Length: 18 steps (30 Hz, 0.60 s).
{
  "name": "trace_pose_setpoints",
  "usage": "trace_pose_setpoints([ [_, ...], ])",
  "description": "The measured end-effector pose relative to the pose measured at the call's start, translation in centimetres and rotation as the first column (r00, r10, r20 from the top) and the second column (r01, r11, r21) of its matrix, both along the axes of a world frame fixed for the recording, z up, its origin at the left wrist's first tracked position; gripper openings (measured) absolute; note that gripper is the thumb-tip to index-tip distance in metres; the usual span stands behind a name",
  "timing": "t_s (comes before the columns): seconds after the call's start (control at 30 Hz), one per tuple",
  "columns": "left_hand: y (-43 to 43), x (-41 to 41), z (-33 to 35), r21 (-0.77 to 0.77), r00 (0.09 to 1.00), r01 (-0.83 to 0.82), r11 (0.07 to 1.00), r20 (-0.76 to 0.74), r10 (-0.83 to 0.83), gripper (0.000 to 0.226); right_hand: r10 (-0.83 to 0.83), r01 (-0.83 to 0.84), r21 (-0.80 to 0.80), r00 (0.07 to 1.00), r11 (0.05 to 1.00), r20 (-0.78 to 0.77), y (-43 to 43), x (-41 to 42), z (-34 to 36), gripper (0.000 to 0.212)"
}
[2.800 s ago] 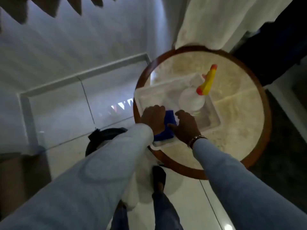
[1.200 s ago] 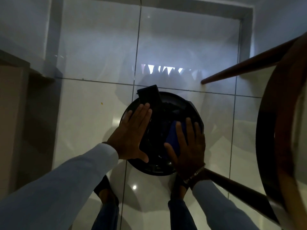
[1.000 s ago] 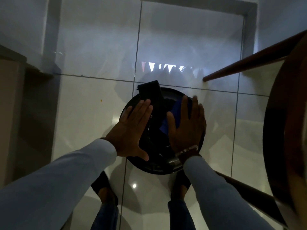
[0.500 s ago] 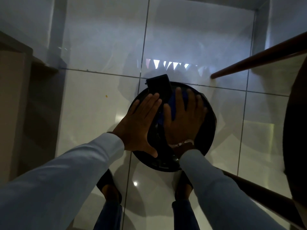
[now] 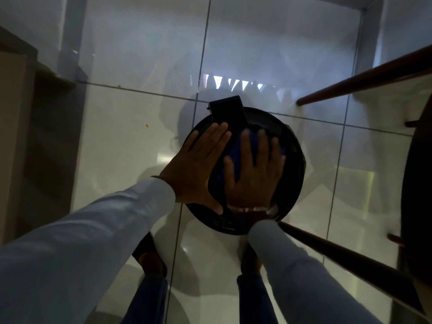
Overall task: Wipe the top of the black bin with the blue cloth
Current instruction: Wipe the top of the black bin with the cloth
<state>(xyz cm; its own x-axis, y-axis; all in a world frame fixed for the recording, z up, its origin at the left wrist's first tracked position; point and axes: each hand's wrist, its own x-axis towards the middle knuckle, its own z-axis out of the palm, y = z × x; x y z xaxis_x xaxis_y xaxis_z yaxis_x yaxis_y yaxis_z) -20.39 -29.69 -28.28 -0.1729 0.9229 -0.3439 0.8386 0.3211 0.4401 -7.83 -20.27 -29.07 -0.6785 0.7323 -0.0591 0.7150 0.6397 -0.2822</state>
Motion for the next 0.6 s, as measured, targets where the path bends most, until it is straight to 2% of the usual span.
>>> trace_pose_setpoints([
  [0.07,0.0,-0.1,0.1,0.028,1.000,-0.011,1.000,0.010,0.011,0.142,0.187,-0.187,-0.019,0.982,0.982,0.009,-1.3,3.2,0.0,0.059],
  [0.13,0.0,-0.2,0.0,0.020,1.000,-0.006,1.000,0.023,0.006,0.143,0.276,-0.275,-0.043,0.961,0.961,0.031,-0.8,6.6,0.1,0.058],
  [0.2,0.0,-0.1,-0.2,0.013,1.000,-0.003,1.000,0.024,0.002,0.145,0.247,-0.247,-0.027,0.969,0.969,0.009,1.0,7.2,0.0,0.056],
  [0.3,0.1,0.1,-0.6,0.035,1.000,-0.001,0.999,0.008,0.001,0.144,0.013,-0.016,-0.037,0.997,0.999,-0.076,2.4,3.1,-0.4,0.055],
  [0.37,0.0,0.1,-0.9,0.062,1.000,-0.015,0.998,0.002,0.015,0.144,-0.055,0.051,-0.055,0.996,0.997,-0.075,1.4,0.1,-0.4,0.058],
  [0.43,-0.4,0.1,-1.1,0.078,1.000,-0.012,0.997,0.014,0.011,0.143,0.052,-0.057,-0.081,0.997,0.995,-0.062,-0.2,-0.3,0.0,0.061],
  [0.5,-0.7,-0.1,-1.0,0.064,1.000,0.004,0.998,0.029,-0.006,0.143,0.165,-0.190,-0.207,0.978,0.960,-0.131,-0.7,1.1,0.7,0.057],
  [0.53,-0.3,-0.1,-0.5,0.064,0.999,0.014,0.998,0.039,-0.016,0.143,0.169,-0.217,-0.256,0.966,0.942,-0.195,0.3,2.1,1.5,0.053],
  [0.6,-0.2,-0.3,0.1,0.027,0.996,0.017,1.000,0.085,-0.019,0.141,0.083,-0.169,-0.310,0.959,0.936,-0.272,2.8,3.2,1.8,0.047],
])
